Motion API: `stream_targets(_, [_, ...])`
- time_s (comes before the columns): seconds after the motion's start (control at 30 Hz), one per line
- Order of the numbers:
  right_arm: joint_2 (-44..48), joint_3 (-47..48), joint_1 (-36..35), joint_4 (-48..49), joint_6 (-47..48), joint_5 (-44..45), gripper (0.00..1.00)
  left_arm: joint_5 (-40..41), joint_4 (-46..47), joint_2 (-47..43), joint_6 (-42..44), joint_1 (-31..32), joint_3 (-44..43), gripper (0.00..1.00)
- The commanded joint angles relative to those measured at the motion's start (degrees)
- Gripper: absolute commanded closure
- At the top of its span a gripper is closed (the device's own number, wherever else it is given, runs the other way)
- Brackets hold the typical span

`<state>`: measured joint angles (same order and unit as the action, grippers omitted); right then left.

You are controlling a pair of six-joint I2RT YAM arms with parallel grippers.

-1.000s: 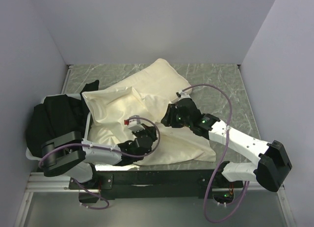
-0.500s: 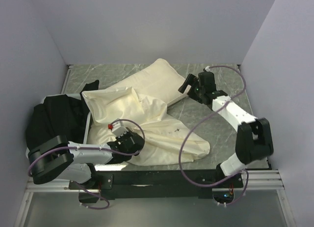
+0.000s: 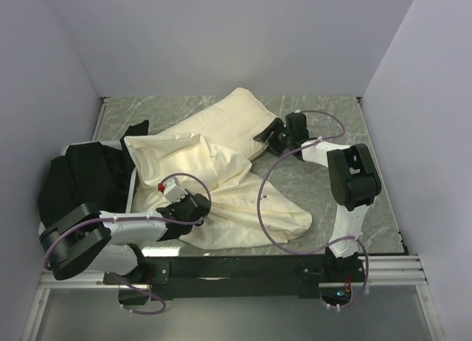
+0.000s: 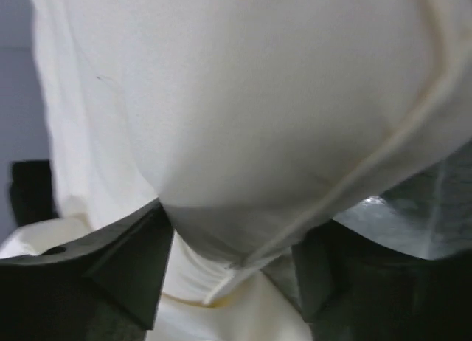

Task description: Put the pillow into the pillowcase

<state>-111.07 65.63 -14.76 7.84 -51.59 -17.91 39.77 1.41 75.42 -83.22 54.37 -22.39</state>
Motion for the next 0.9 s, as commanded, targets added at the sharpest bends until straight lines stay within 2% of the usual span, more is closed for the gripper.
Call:
stream_targets(0.0, [2.2, 0.6, -0.4, 10.7, -4.4, 3.0, 0.59, -3.7, -4.4, -1.5, 1.8, -2.2, 1.7, 0.99])
stream_targets(0.03, [4.1, 1.3, -0.4, 7.9, -3.6, 4.4, 0.89, -3.9, -4.7, -1.9, 2.2, -2.6, 1.7, 0.99])
stream_targets(0.07, [5.4, 2.0, -0.4, 6.2, -2.6, 8.3, 0.98, -4.1, -5.4, -2.3, 2.3, -2.8, 1.6, 0.99])
stream_targets(0.1, [6.8, 3.6, -0.4, 4.4, -0.1, 10.2, 1.0, -4.1, -5.9, -2.4, 2.4, -2.9, 1.6, 0.99])
stream_targets(0.17, [11.1, 5.7, -0.4, -1.9, 2.5, 15.3, 1.0, -4.3, -6.6, -3.1, 2.7, -3.0, 1.4, 0.99])
stream_targets(0.2, [12.4, 8.7, -0.4, -4.3, 5.2, 20.3, 1.0, -4.3, -6.9, -3.3, 2.7, -3.2, 1.4, 0.99])
stream_targets(0.33, [15.4, 19.2, -0.4, -18.4, 12.0, 31.0, 1.0, -4.6, -7.5, -5.0, 2.5, -3.1, 1.9, 0.99])
stream_targets(0.53, [16.3, 29.3, -0.1, -27.0, 18.4, 42.8, 1.0, -5.2, -8.1, -7.1, 2.1, -3.1, 3.2, 0.99])
stream_targets(0.73, [15.4, 35.5, 4.0, -34.1, 19.0, 47.6, 1.0, -5.1, -10.6, -10.1, 2.4, -3.1, 3.6, 0.99])
stream_targets(0.87, [18.2, 32.8, 6.9, -34.6, 19.7, 47.6, 1.0, -4.2, -12.5, -12.7, 3.1, -3.5, 3.2, 0.99])
